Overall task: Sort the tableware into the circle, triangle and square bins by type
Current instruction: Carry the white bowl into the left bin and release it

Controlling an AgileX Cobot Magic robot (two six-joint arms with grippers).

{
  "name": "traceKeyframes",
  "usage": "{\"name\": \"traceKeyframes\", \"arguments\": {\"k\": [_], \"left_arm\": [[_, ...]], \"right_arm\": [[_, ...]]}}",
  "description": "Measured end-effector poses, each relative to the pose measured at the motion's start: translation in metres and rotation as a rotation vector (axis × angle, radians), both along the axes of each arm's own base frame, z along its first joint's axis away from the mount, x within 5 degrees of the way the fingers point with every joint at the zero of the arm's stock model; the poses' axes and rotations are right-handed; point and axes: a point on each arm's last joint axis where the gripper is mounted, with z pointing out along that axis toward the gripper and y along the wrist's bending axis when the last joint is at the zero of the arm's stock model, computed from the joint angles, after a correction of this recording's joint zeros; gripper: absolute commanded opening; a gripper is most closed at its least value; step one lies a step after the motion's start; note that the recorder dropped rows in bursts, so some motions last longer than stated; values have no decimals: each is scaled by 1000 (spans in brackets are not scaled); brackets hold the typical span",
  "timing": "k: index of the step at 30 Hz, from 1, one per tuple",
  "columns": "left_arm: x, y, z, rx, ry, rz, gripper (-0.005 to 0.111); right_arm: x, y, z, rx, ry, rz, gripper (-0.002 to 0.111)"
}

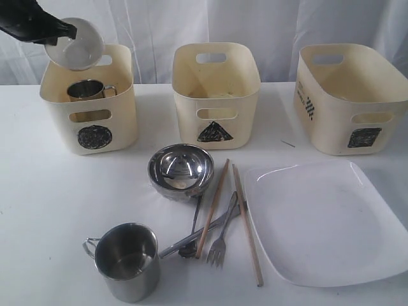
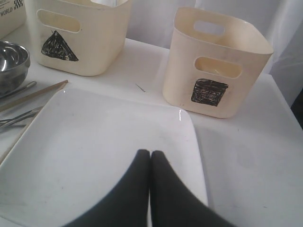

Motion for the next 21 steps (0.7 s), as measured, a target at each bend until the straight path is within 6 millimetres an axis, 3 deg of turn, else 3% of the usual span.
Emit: {"name": "traceKeyframes", "arguments": {"k": [8,21], "left_arm": [[15,-2,-31,-13,53,2,0],[24,-3,-62,-24,110,12,0]], "right_arm": [[0,0,0,0,0,0,0],[0,0,0,0,0,0,0]]}}
